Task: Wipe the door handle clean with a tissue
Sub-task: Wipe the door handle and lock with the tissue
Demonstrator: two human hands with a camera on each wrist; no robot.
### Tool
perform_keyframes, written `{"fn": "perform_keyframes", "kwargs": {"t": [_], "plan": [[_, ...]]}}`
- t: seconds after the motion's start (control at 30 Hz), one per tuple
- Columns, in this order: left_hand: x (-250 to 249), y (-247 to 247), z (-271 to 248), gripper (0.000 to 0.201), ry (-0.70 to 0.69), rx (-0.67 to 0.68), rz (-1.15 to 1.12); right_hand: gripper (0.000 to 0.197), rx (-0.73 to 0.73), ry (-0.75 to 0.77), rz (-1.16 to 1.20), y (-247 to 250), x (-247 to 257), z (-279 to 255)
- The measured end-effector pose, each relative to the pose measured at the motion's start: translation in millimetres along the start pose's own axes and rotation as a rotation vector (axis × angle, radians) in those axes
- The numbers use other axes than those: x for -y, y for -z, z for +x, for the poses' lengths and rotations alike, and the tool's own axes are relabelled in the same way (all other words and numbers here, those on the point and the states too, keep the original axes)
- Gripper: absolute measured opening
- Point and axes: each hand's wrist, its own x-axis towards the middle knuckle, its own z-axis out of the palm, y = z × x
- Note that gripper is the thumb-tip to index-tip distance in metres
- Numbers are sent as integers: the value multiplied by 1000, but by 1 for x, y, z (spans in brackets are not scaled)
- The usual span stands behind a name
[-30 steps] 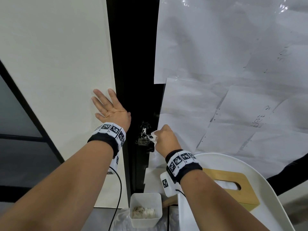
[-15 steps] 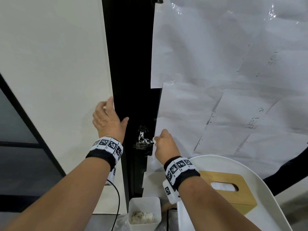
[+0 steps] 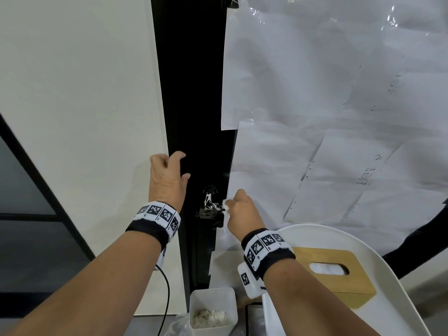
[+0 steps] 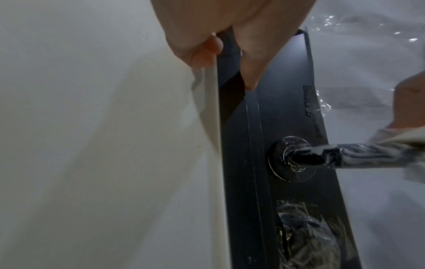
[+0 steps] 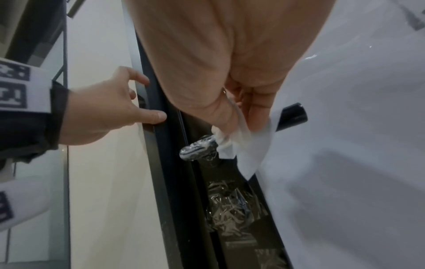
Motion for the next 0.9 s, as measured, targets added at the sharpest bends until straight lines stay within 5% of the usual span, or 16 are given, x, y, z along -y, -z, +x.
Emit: {"fn": "perform_keyframes", "kwargs": {"t": [0.2, 0.37, 0.6, 0.9], "plan": [[4, 1, 5, 29, -61, 185, 64, 38, -10, -26, 99, 1, -3, 5], [6, -3, -3, 27, -148, 222, -61, 51, -4, -7, 186, 10, -1, 4], [2, -3, -4, 20, -227, 500, -161, 25, -83, 12, 200, 15, 7, 5], [-11, 3, -4, 21, -138, 621, -11, 10, -31, 95, 266, 22, 9, 7]]}}
